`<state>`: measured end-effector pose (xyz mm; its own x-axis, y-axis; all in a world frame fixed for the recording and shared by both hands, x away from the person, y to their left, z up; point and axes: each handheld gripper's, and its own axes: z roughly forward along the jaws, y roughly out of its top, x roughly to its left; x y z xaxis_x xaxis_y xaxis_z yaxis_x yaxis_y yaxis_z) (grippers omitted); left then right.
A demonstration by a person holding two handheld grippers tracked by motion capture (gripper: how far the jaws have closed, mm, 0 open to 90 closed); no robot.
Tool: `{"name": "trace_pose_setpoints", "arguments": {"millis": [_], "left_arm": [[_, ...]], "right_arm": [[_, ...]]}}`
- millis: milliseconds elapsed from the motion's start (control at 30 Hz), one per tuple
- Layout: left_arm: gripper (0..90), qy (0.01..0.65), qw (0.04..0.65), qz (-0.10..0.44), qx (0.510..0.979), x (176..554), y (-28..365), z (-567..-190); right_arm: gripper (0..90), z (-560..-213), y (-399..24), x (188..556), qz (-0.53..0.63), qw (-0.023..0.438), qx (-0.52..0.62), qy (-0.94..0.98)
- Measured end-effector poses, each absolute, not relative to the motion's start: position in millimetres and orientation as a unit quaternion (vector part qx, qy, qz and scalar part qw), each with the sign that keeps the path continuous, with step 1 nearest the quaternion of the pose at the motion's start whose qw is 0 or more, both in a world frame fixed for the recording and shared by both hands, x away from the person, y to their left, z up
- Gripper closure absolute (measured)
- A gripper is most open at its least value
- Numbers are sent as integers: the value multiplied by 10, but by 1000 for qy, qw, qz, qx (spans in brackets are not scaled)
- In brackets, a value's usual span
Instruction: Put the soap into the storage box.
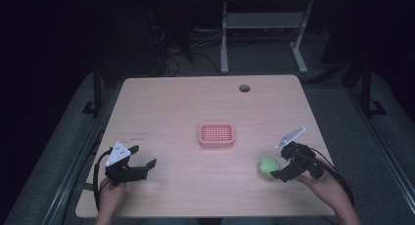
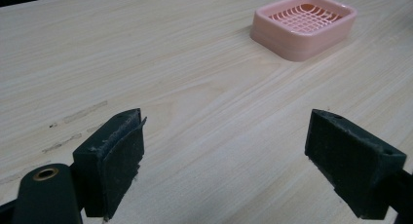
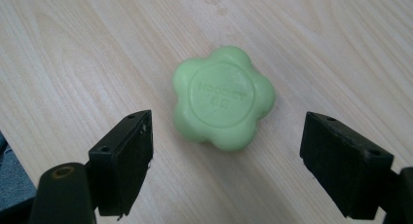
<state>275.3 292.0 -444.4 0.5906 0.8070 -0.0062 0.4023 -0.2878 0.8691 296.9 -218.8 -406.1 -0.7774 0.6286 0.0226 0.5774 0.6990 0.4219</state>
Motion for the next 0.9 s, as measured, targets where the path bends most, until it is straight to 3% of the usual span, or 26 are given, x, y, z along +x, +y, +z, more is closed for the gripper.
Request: {"name": "trace_pose_setpoints", "arguments": {"millis": [900], "left_arm": [[140,395,454,223,767,2746,2934,-4439]], "right_arm": [[192,-4264,-1928,3194,165,42,313,934]]}}
